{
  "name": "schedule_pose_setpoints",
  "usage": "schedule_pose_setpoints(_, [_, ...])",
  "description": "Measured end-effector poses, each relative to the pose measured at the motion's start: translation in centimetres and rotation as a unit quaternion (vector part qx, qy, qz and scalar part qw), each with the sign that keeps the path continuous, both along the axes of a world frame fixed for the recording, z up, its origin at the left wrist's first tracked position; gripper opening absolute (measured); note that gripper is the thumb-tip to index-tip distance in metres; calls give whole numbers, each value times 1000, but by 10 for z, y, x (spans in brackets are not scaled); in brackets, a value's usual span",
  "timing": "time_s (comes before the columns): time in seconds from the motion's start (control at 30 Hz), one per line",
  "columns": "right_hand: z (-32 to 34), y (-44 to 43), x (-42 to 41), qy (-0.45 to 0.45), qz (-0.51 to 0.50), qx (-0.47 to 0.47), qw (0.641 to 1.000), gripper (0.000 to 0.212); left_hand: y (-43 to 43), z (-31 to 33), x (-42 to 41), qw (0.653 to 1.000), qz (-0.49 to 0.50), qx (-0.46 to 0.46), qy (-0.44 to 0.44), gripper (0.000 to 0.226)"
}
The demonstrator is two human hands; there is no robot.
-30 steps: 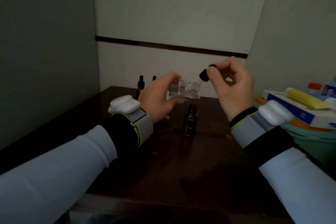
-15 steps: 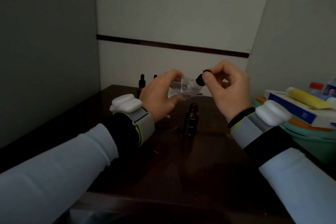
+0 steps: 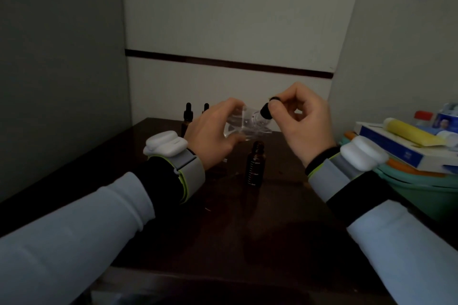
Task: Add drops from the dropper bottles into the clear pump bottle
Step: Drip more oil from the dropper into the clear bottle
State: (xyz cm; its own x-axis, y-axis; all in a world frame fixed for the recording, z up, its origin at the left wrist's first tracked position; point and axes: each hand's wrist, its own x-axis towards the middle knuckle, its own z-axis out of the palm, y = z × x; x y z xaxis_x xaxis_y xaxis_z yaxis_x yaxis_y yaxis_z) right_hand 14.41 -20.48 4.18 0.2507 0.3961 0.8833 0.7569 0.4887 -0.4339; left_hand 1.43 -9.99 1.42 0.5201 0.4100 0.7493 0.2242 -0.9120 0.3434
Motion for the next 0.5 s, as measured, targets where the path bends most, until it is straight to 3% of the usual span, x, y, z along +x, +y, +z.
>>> schedule_pose_setpoints(0.17, [-1, 0, 0, -14, -9, -11, 1000, 24, 0, -1, 1, 1000, -5, -27, 13, 45])
schedule_pose_setpoints(0.37, [13, -8, 6, 65, -22, 137, 988, 7, 1, -2, 3, 991, -30, -130, 23, 54])
schedule_pose_setpoints(0.5, [12, -7, 6, 43, -36, 84, 995, 11, 8, -5, 5, 977, -51, -204, 39, 58])
